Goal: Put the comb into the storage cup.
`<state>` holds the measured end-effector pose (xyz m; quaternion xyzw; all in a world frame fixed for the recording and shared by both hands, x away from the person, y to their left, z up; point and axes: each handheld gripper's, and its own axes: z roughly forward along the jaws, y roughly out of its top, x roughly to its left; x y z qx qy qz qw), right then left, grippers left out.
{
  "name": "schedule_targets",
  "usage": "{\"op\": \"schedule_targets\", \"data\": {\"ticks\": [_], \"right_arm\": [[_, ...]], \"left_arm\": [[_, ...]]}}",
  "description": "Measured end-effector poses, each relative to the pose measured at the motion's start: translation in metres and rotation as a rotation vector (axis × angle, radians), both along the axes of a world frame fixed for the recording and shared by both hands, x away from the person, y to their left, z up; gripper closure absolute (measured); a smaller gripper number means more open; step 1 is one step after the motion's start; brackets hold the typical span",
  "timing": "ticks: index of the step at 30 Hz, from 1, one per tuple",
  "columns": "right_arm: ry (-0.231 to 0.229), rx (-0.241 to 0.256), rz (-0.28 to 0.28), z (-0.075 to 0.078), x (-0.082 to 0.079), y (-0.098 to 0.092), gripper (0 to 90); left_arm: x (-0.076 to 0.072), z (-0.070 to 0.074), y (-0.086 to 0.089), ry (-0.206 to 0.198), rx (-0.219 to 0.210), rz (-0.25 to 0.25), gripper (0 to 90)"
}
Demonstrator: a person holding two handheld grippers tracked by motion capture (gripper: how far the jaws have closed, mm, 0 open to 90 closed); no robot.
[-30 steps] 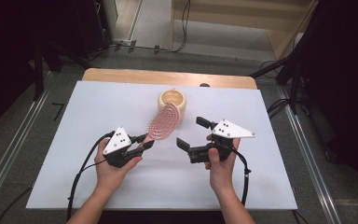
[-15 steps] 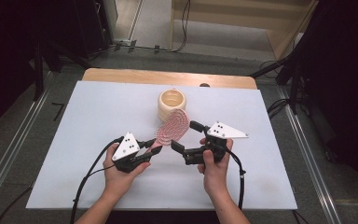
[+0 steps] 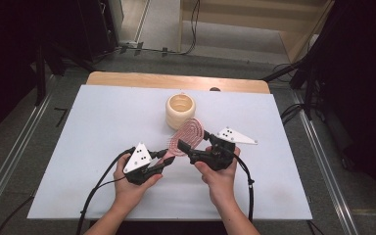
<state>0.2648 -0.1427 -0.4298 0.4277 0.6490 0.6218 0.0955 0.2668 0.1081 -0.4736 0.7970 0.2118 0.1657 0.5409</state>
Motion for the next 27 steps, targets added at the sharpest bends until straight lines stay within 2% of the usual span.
{"op": "schedule_targets", "data": {"ticks": [5, 7, 9, 15, 20, 25, 27], "right_arm": [[0.045, 0.008, -0.035, -0.002, 0.002, 0.002, 19.6], [0.060, 0.007, -0.047, -0.004, 0.003, 0.002, 25.8], [0.072, 0.011, -0.058, -0.004, 0.003, 0.003, 27.3], [0.103, 0.044, -0.055, -0.009, 0.005, 0.004, 33.1], [0.147, 0.063, -0.060, -0.013, 0.007, 0.006, 39.5], [0.151, 0.053, -0.088, -0.014, 0.006, 0.006, 52.6], [0.161, 0.078, -0.086, -0.015, 0.006, 0.004, 54.4]], "left_arm": [[-0.001, -0.002, -0.002, -0.007, 0.001, -0.002, 70.6], [-0.002, -0.002, -0.003, -0.009, -0.002, 0.001, 70.6], [-0.002, -0.002, -0.004, -0.011, 0.001, 0.001, 70.7], [-0.003, -0.004, -0.007, -0.017, 0.011, -0.002, 70.6], [-0.005, -0.007, -0.011, -0.029, 0.018, 0.002, 70.7], [-0.005, -0.009, -0.013, -0.022, 0.009, 0.003, 70.6], [-0.004, -0.010, -0.014, -0.012, 0.005, -0.011, 70.5]]}}
